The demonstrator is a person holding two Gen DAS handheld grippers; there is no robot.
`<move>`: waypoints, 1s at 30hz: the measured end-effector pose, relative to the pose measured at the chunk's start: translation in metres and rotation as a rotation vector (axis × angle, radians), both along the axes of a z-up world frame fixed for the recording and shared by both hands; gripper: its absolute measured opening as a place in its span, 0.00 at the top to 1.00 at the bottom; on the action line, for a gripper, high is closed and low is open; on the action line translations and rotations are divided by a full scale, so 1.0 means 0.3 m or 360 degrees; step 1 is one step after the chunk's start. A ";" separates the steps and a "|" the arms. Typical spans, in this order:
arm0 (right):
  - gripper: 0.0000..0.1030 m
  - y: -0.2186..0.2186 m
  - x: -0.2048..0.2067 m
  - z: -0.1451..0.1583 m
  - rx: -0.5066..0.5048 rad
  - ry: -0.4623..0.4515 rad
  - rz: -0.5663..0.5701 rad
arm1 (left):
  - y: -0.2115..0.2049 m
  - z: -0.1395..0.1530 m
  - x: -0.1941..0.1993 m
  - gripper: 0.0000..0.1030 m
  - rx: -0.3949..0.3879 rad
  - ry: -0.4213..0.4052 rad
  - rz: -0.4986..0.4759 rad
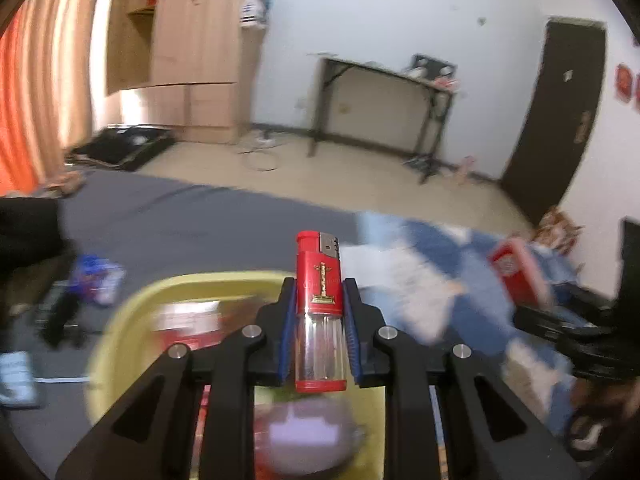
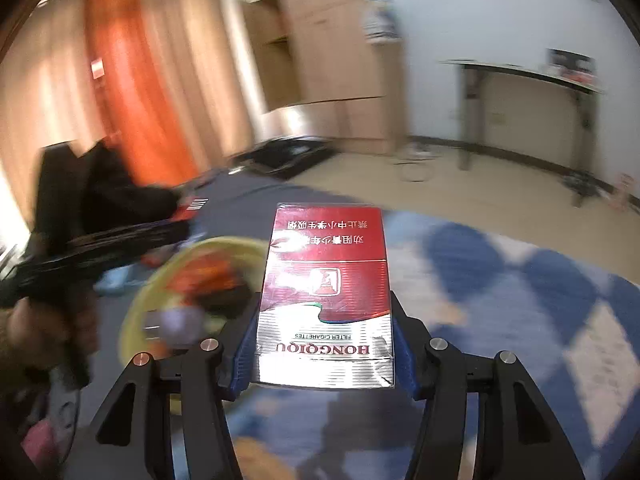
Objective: Organize rigid objects
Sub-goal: 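Lower the lighter with left tool into the tray while right tool releases the pack there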
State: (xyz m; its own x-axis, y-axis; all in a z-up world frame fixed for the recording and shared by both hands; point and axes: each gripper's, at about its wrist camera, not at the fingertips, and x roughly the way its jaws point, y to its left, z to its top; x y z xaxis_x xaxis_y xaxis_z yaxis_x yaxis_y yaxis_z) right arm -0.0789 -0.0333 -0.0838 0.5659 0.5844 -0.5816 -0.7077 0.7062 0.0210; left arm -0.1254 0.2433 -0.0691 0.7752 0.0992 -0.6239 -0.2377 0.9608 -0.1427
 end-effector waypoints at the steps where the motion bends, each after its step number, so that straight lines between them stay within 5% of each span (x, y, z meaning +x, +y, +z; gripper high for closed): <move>1: 0.46 0.056 -0.043 -0.005 -0.0013 -0.0001 0.0077 | 0.038 -0.007 -0.017 0.77 0.0010 0.0018 0.0029; 7: 0.46 0.299 -0.247 -0.143 -0.0096 0.0238 0.0358 | 0.239 -0.106 -0.040 0.77 -0.0046 0.0142 0.0187; 11: 0.46 0.436 -0.333 -0.223 -0.0214 0.0195 0.0445 | 0.276 -0.184 -0.017 0.77 -0.0075 0.0204 0.0198; 18: 0.46 0.572 -0.312 -0.336 -0.0315 0.0223 0.0341 | 0.300 -0.269 0.077 0.77 0.0005 0.0397 -0.0022; 24: 0.46 0.666 -0.369 -0.353 -0.0432 0.0073 0.0405 | 0.317 -0.274 0.057 0.76 -0.0019 0.0342 -0.0042; 26: 0.45 0.680 -0.353 -0.376 -0.0466 0.0114 0.0398 | 0.316 -0.273 0.050 0.67 0.0023 0.0353 -0.0056; 28: 0.43 0.696 -0.341 -0.376 -0.0441 0.0097 0.0404 | 0.327 -0.276 0.040 0.35 0.0012 0.0366 -0.0032; 30: 0.26 0.712 -0.344 -0.374 -0.0438 0.0088 0.0402 | 0.337 -0.265 0.018 0.24 0.0003 0.0329 0.0007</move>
